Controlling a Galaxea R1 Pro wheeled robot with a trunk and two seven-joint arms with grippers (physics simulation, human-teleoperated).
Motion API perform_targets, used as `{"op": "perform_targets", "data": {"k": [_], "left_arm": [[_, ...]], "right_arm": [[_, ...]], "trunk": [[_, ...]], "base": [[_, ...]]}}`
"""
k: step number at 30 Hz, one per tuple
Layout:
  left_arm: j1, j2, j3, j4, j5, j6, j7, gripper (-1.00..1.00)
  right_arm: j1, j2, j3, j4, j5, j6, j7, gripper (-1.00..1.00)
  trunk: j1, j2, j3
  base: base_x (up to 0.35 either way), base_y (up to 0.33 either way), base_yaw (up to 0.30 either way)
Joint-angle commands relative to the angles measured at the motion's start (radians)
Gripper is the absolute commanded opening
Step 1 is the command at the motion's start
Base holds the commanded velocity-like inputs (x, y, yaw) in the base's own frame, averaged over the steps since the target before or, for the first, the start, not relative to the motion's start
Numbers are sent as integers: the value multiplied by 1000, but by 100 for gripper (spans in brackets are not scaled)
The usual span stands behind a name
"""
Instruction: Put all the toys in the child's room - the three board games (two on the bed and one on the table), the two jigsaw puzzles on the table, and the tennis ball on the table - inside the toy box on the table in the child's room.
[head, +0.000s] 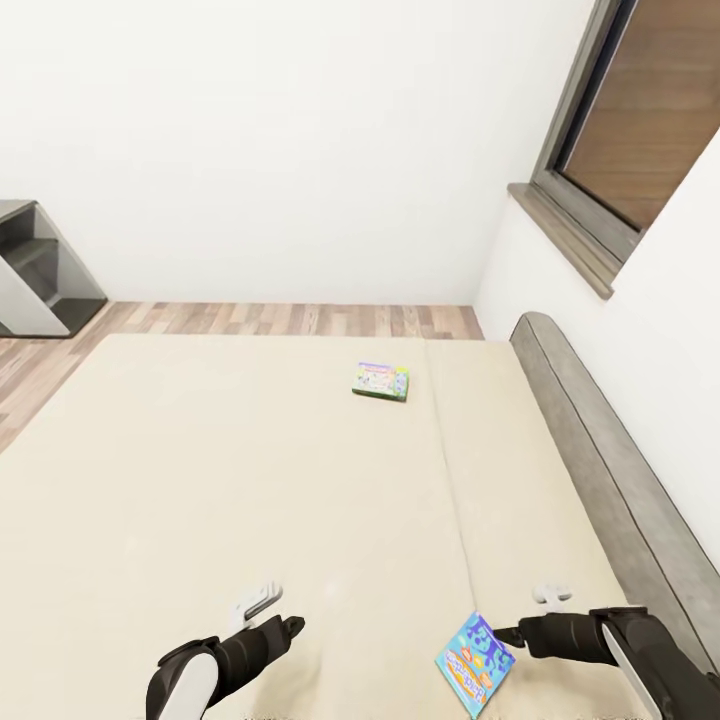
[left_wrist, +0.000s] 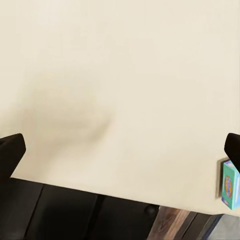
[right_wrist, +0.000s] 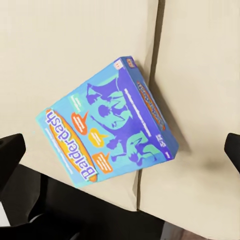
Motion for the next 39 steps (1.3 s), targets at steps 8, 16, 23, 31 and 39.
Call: {"op": "perform_targets", "data": {"k": [8, 16, 23, 31, 39], "left_arm": [[-1, 0, 0, -1, 11, 1, 9, 100], [-1, -1, -1, -7, 12, 1, 6, 100], [-1, -2, -1, -29, 12, 3, -13, 100], [-17, -5, -1, -112, 13, 25, -44, 100], [-41, -16, -18, -142, 15, 55, -51, 100]], "right_arm": [[0, -4, -1, -1, 0, -5, 18, 100], [0, -4, -1, 0, 0, -8, 23, 100], [0, -4, -1, 0, 0, -10, 24, 100], [0, -3, -1, 0, -1, -11, 24, 100], [-1, -3, -1, 0, -1, -12, 24, 100]], "trunk": [[0, -1, -14], [0, -1, -27], [0, -1, -38], [0, -1, -51], [0, -1, -64]], "base": [[0, 0, 0], [0, 0, 0], [0, 0, 0], [0, 0, 0], [0, 0, 0]]}}
